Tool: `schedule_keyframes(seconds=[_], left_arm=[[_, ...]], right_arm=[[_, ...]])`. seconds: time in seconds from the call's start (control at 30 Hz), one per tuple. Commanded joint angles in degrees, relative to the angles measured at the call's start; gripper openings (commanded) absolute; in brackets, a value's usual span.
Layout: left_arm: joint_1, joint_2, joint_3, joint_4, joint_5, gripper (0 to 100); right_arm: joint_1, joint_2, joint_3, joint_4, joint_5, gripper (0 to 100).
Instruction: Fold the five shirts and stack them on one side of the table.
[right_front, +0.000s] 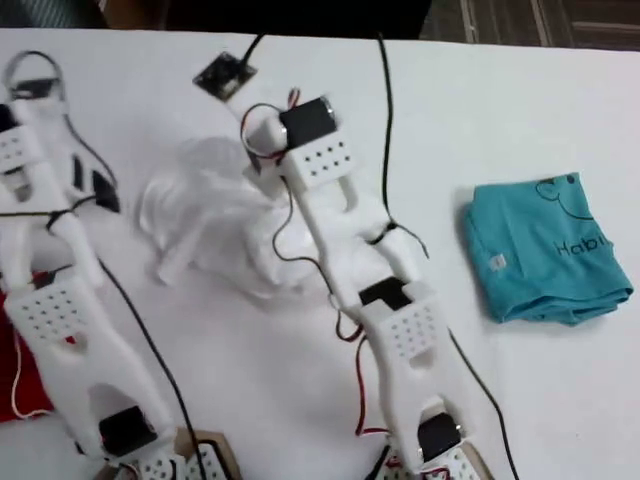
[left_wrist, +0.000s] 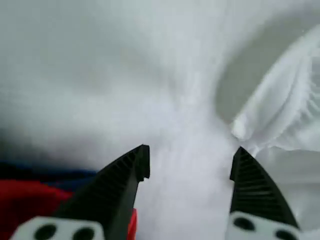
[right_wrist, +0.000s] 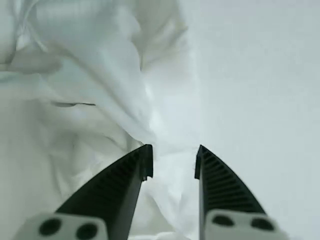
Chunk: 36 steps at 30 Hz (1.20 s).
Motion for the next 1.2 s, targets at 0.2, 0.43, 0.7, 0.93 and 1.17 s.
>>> schedule_keyframes(seconds=[0.2, 0.43, 0.7, 0.93, 1.17], left_arm=[[5.45, 2.90, 2.59, 0.70, 0.44, 28], [4.92, 5.89, 2.42, 0.70, 0.09, 28], [4.57, 5.98, 2.07, 0.62, 0.35, 28], [2.29, 5.98, -0.40, 0.97, 0.44, 28], [-10.55, 5.89, -10.59, 1.23, 0.26, 28]], right_arm=[[1.54, 1.54, 1.23, -7.43, -0.09, 15.4], [7.25, 9.01, 1.05, -7.96, 0.00, 15.6], [7.96, 10.51, 1.67, -7.16, 0.26, 26.9], [6.73, 10.51, 1.67, -6.29, 0.44, 27.9], [2.86, 9.89, 1.41, -6.29, 0.44, 27.9]])
